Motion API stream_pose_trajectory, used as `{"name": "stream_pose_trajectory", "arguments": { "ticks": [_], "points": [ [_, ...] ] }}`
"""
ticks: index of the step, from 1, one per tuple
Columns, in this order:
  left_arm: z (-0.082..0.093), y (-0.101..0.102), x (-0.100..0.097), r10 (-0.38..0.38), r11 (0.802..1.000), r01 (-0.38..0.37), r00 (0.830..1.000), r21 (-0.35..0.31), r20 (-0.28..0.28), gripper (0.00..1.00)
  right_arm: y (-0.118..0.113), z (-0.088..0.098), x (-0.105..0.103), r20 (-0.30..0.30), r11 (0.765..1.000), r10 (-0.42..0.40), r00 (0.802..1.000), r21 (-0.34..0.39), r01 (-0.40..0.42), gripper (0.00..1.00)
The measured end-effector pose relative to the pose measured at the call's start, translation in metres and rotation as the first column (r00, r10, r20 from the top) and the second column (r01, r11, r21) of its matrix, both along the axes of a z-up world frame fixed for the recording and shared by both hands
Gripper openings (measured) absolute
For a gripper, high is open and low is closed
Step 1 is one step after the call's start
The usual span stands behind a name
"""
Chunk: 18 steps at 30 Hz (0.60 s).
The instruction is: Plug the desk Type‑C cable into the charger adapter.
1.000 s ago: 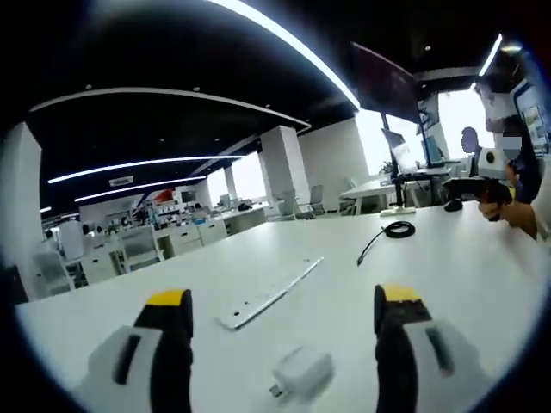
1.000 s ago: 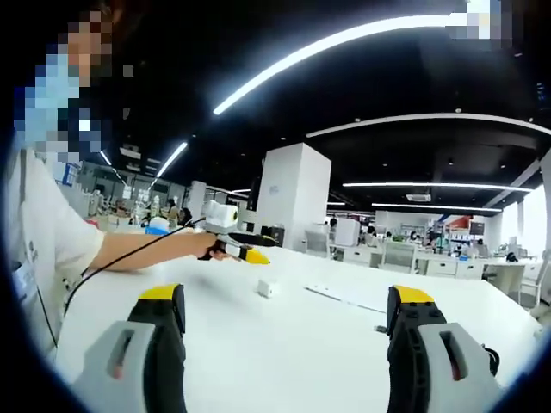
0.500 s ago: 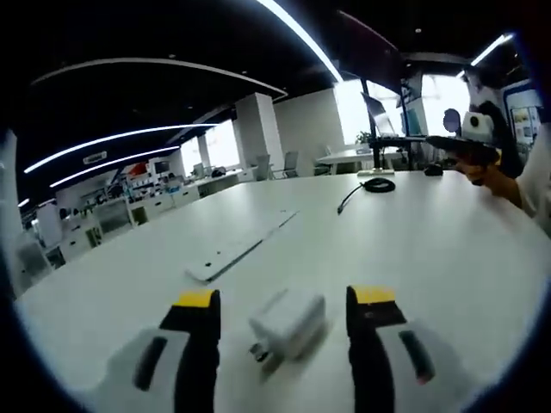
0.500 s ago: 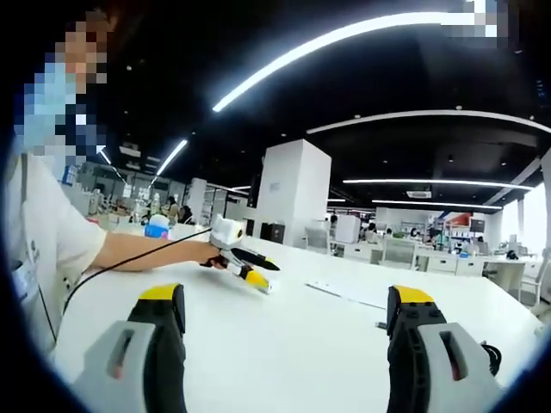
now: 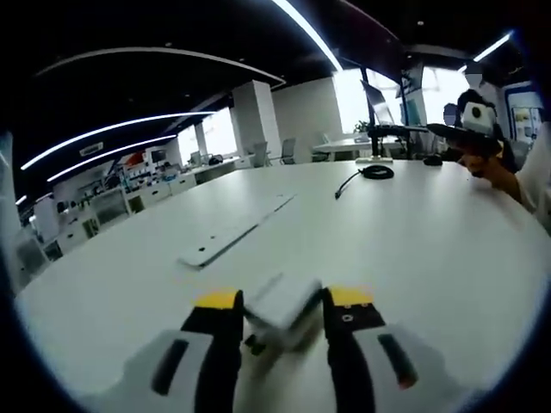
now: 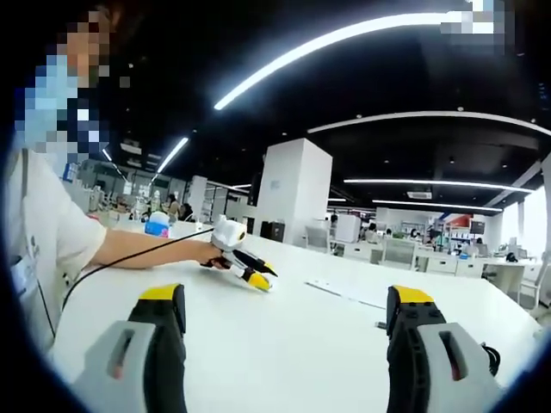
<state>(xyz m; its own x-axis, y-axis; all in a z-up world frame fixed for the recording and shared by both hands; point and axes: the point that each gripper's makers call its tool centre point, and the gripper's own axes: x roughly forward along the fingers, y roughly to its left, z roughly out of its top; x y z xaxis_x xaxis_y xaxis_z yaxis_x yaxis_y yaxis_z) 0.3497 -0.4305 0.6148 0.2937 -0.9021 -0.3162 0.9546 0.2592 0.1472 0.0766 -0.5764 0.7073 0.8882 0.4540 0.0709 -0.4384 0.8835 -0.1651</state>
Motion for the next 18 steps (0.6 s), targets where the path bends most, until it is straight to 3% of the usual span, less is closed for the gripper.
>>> {"name": "stream_pose_trajectory", "arguments": {
  "ticks": [10, 12, 18],
  "points": [
    [-0.0002, 0.0017, -0.0017, -0.004, 1.000, 0.004, 1.000, 0.012, 0.003, 0.34, -0.0001, -0.0002, 0.0001, -0.001, 1.000, -0.001, 1.000, -0.004, 0.001, 0.99],
    [0.0001, 0.0041, -0.0046, -0.016, 1.000, 0.016, 1.000, 0.024, 0.005, 0.26, 0.0001, -0.0002, 0.0002, -0.001, 1.000, 0.000, 1.000, -0.004, 0.000, 0.99],
    [0.0002, 0.0037, -0.0056, -0.019, 0.999, 0.019, 1.000, 0.025, 0.002, 0.26, 0.0013, -0.0015, 0.0003, -0.004, 1.000, 0.002, 1.000, -0.013, -0.002, 0.99]
  ]
}}
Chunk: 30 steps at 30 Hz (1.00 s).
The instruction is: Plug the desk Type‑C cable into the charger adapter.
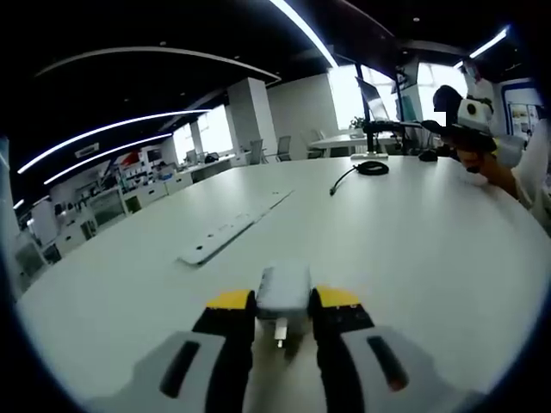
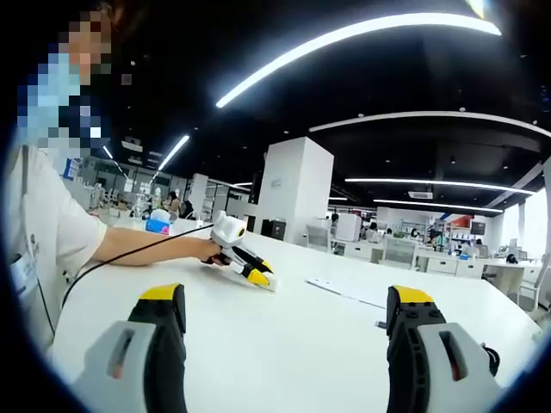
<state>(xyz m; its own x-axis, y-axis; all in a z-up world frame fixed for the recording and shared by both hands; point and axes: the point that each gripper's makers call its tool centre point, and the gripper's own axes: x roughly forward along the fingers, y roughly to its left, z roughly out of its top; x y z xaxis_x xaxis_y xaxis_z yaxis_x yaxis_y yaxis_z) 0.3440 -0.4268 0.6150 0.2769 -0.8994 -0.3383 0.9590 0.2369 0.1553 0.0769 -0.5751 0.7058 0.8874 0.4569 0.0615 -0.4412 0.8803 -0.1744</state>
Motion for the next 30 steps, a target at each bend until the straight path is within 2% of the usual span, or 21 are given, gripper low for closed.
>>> {"name": "stream_pose_trajectory", "arguments": {
  "ticks": [15, 27, 30],
  "points": [
    [-0.001, 0.000, -0.010, -0.047, 0.998, 0.047, 0.999, 0.037, -0.009, 0.25, -0.001, 0.001, -0.001, 0.002, 1.000, -0.006, 1.000, -0.002, 0.006, 0.99],
    [-0.001, 0.003, -0.041, -0.077, 0.995, 0.078, 0.997, 0.065, -0.007, 0.25, 0.004, 0.001, -0.003, -0.003, 1.000, 0.015, 1.000, 0.010, -0.015, 0.99],
    [-0.002, 0.005, -0.050, -0.089, 0.994, 0.091, 0.996, 0.060, -0.027, 0.25, 0.004, 0.004, -0.004, 0.007, 1.000, 0.017, 1.000, 0.007, -0.017, 0.99]
  ]
}}
